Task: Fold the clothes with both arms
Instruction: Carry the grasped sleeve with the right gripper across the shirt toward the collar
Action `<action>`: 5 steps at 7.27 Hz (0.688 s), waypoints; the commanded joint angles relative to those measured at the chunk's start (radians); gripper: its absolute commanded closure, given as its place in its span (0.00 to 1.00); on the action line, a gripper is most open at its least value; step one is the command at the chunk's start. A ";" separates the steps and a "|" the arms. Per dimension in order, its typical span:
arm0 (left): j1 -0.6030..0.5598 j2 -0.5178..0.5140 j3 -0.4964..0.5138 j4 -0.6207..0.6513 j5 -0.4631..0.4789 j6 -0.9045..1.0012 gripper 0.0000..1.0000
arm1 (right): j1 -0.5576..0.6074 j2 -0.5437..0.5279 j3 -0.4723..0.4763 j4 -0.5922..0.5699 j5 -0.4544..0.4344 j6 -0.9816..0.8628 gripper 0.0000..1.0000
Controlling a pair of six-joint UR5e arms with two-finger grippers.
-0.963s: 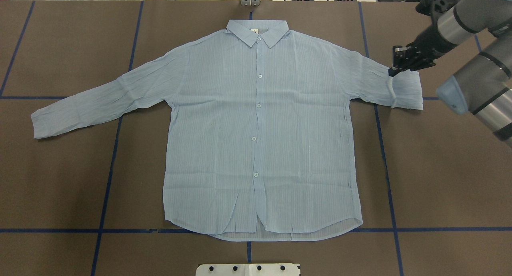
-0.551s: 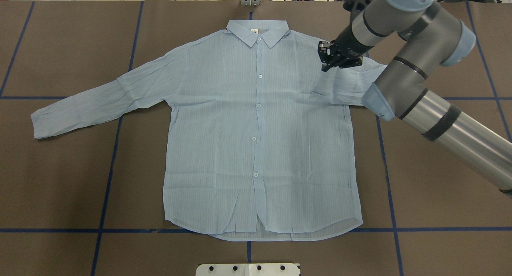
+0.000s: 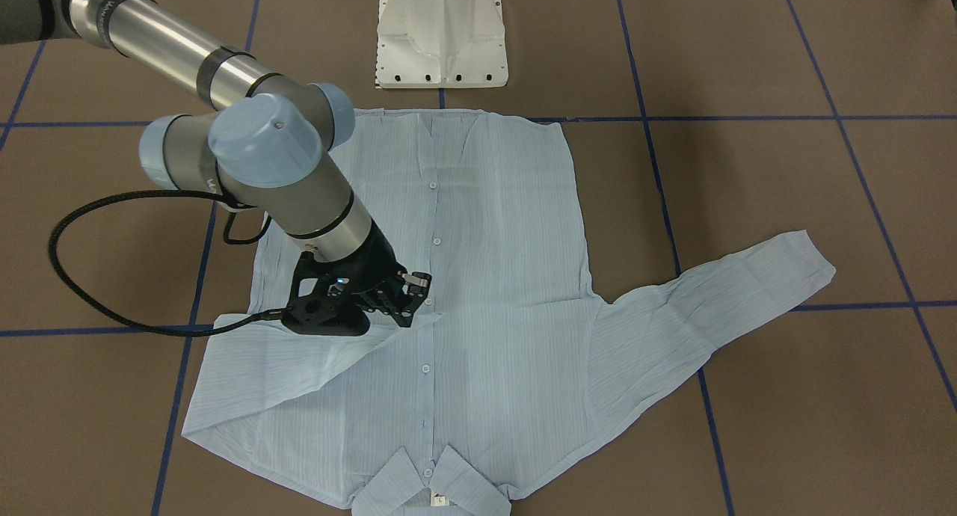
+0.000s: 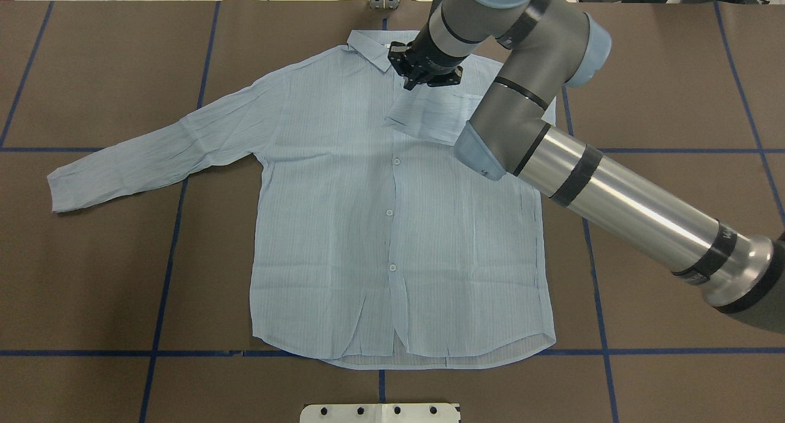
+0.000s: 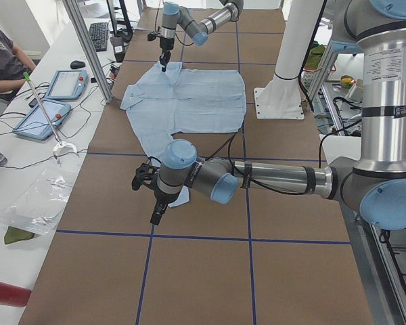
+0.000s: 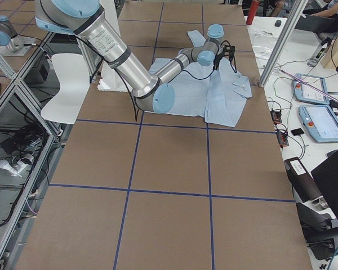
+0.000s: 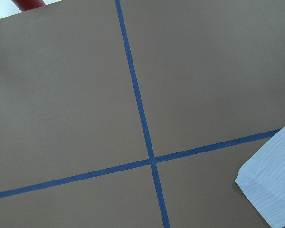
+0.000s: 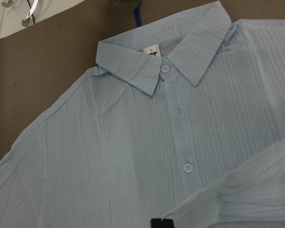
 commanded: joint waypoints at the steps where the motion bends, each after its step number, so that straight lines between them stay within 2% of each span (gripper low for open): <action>1: 0.001 0.000 0.001 -0.002 -0.008 0.000 0.00 | -0.053 0.071 -0.095 0.100 -0.081 0.081 1.00; 4: 0.001 0.000 0.001 -0.002 -0.010 0.000 0.00 | -0.065 0.148 -0.179 0.102 -0.097 0.086 1.00; 5: 0.001 0.000 -0.001 0.000 -0.010 0.000 0.00 | -0.067 0.150 -0.181 0.102 -0.097 0.086 1.00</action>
